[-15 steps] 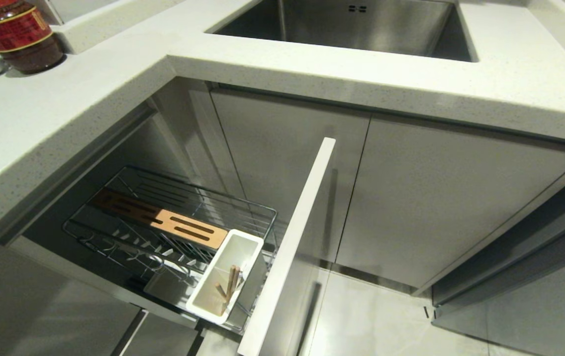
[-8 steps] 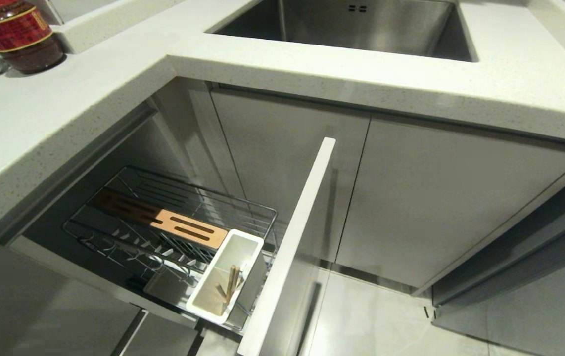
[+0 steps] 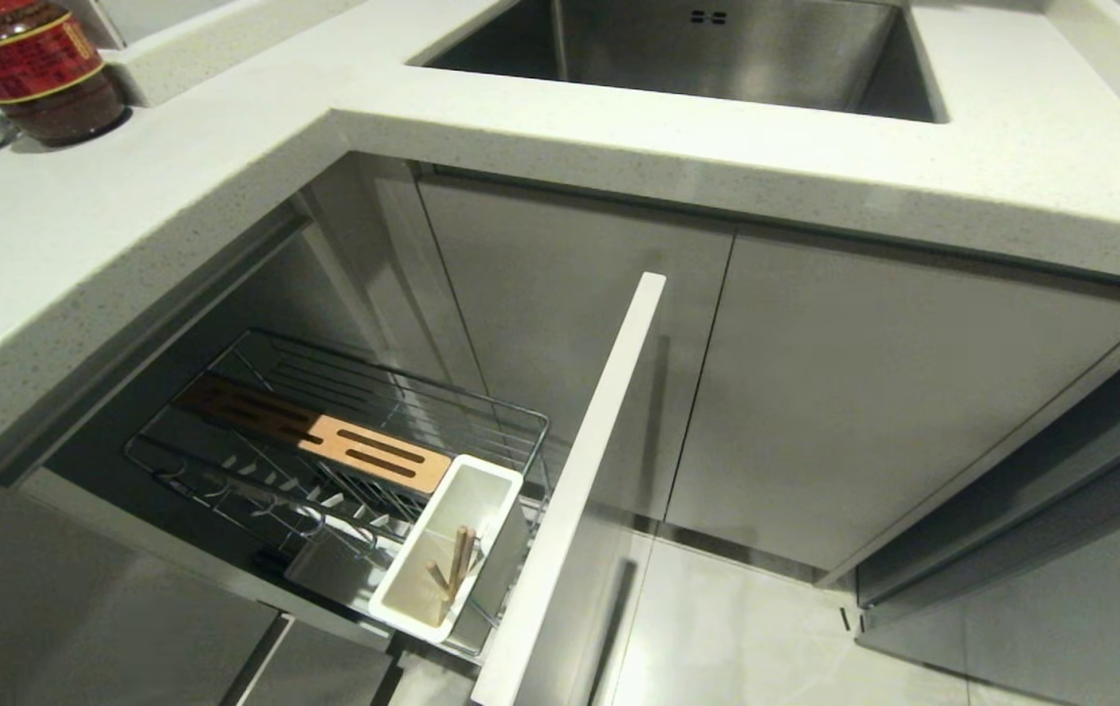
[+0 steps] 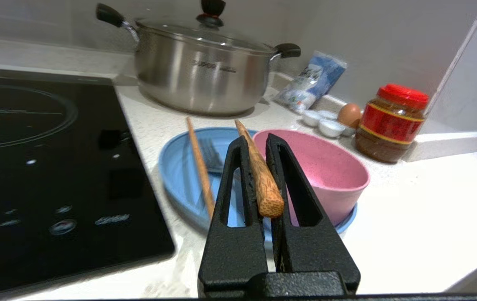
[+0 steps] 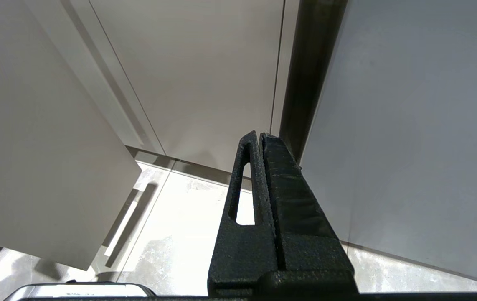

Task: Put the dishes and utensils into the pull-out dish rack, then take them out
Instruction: Take the chopsticks out of the cupboard

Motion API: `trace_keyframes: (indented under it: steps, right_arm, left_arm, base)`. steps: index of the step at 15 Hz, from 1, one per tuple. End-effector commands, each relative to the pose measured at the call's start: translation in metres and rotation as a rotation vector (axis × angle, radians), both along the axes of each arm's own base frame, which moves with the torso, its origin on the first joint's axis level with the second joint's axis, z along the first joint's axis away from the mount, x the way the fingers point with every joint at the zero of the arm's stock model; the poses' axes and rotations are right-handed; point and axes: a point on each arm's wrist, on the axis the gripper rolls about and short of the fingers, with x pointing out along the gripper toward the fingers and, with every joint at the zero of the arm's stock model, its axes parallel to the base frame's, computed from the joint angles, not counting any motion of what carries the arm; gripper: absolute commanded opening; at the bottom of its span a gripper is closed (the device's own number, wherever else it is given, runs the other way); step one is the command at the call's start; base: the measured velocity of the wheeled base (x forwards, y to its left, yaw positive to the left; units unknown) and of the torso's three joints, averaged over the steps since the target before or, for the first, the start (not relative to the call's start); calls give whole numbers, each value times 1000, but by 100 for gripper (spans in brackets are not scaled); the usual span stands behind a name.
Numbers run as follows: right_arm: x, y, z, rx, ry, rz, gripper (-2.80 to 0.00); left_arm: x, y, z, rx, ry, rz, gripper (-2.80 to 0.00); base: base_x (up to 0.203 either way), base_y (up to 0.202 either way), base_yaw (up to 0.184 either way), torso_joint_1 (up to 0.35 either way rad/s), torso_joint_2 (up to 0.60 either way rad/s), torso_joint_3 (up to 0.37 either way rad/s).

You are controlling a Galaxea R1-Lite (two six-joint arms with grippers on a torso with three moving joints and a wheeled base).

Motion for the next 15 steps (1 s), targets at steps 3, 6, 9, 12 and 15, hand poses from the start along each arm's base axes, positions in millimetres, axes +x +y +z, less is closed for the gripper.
trace_keyframes:
  steps: [3, 6, 9, 12, 15]
  right_arm:
    - [2, 0, -7, 0, 25, 0, -280]
    - [2, 0, -7, 0, 25, 0, -280]
    - [2, 0, -7, 0, 25, 0, -280]
    - [2, 0, -7, 0, 25, 0, -280]
    - [2, 0, -7, 0, 25, 0, -280]
  left_arm:
    - [20, 15, -3, -62, 18, -22, -280]
    - [29, 22, -1, -84, 14, -30, -280]
    - [39, 30, 2, -119, 13, -37, -280]
    - [43, 33, 2, -137, 12, -41, -280]
    - [44, 33, 3, -135, 15, -51, -280]
  base:
    - [0, 0, 0, 0, 0, 0]
    - [0, 0, 0, 0, 0, 0]
    - [0, 0, 0, 0, 0, 0]
    - [0, 0, 0, 0, 0, 0]
    - [0, 0, 0, 0, 0, 0]
